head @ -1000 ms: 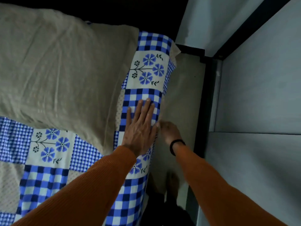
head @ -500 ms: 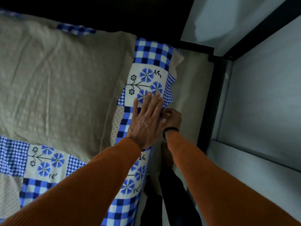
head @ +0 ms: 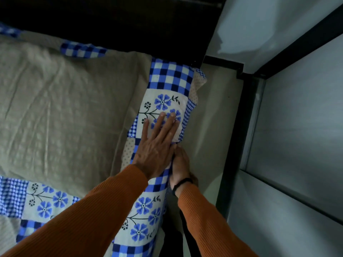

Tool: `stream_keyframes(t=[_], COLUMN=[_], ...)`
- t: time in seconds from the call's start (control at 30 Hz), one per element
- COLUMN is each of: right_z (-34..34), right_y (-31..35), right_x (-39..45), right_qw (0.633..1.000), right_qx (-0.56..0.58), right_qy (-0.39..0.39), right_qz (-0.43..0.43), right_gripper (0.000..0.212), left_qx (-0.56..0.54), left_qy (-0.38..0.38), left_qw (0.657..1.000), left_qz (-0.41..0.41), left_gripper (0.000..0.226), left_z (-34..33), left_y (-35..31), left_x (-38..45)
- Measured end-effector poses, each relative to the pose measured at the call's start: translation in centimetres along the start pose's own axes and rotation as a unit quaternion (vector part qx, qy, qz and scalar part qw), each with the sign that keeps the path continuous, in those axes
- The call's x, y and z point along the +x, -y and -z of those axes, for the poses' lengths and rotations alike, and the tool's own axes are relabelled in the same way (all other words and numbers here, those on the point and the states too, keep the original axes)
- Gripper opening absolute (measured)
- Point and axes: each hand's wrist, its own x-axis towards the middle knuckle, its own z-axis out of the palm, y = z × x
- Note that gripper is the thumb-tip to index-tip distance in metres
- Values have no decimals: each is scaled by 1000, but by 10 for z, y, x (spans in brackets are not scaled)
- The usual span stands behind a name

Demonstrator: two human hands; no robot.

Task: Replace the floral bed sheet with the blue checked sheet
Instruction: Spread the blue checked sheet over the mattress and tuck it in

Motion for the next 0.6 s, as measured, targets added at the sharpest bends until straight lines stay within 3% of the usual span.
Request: stream_keyframes(t=[0.17, 0.3, 0.33, 0.37, 0.43, 0.47, 0.53, 0.57, 0.6], right_z=[-8, 12, 19, 23, 16, 6, -21, -33, -45], right_y=[23, 68, 87, 111, 167, 192, 233, 245, 252], right_x=[10, 18, 26, 36, 52, 62, 91, 109, 127], right_qw=[990, 969, 955, 934, 865, 831, 800, 807, 841], right_qx=[-43, -205, -276, -352, -488, -523, -544, -536, -492], right_qy=[104, 108, 86, 58, 5, -4, 20, 26, 33], right_qz=[-89, -91, -61, -10, 116, 190, 252, 246, 223], right_gripper=[60, 30, 30, 48, 83, 88, 79, 69, 59], left_qx=[20, 42, 43, 41, 26, 18, 20, 24, 18], left_qy=[18, 35, 34, 32, 33, 33, 31, 31, 31], left_qw=[999, 998, 998, 999, 999, 999, 999, 999, 999], left_qz=[32, 17, 13, 13, 19, 20, 16, 18, 26], left_gripper=[87, 97, 97, 97, 94, 93, 92, 92, 93], left_z=[11, 18, 20, 22, 27, 31, 36, 39, 44], left_y=[20, 22, 21, 21, 22, 24, 29, 31, 34], left_x=[38, 55, 58, 62, 78, 90, 119, 138, 158])
